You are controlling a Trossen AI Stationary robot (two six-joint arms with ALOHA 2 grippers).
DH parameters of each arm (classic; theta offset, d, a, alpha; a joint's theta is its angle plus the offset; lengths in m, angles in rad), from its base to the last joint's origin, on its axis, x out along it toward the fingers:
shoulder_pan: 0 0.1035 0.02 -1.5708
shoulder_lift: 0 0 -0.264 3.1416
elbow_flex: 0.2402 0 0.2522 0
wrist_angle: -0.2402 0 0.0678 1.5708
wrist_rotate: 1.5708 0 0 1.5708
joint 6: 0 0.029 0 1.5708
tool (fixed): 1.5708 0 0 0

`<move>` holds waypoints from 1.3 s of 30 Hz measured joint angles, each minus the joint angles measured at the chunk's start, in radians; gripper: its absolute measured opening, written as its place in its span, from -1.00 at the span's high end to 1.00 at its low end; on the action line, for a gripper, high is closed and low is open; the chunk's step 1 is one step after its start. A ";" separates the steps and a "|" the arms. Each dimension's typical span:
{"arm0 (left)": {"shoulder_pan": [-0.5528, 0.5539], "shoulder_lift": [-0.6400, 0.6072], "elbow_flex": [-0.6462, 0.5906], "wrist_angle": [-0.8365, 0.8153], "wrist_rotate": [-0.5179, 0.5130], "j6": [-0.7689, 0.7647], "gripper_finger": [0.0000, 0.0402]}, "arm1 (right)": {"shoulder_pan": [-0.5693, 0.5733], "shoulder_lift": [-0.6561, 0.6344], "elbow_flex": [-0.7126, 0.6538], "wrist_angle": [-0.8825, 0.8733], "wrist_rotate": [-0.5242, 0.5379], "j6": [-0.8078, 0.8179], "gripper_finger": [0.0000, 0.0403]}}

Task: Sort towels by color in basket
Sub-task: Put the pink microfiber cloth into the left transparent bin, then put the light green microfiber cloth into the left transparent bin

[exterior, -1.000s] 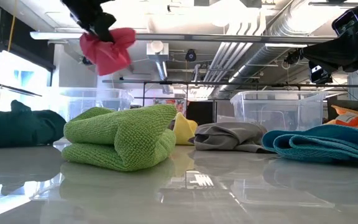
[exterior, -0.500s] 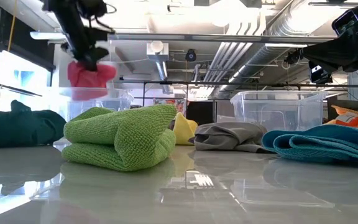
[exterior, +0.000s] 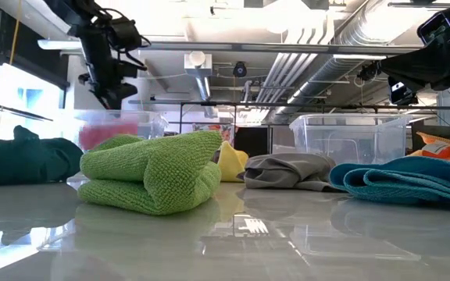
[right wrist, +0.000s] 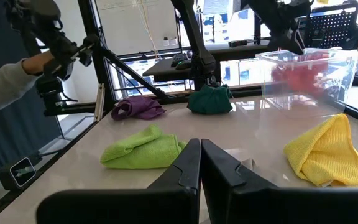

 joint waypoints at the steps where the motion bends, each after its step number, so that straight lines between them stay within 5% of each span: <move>1: 0.000 0.000 0.000 0.001 -0.001 -0.006 0.32 | 0.000 0.000 0.000 0.000 0.000 0.000 0.99; 9: 0.000 -0.008 0.000 0.000 -0.005 -0.016 0.07 | 0.000 0.000 0.000 0.000 0.000 0.000 0.99; 19: -0.055 -0.053 0.000 0.026 -0.013 0.042 0.08 | 0.000 0.000 0.000 0.000 0.000 0.000 0.99; 30: -0.440 -0.215 0.000 0.136 0.051 0.140 0.25 | 0.000 0.000 0.000 0.000 0.000 0.000 0.99; 39: -0.760 -0.164 -0.010 0.384 0.196 0.130 0.26 | 0.000 0.000 0.000 0.000 0.000 0.000 0.99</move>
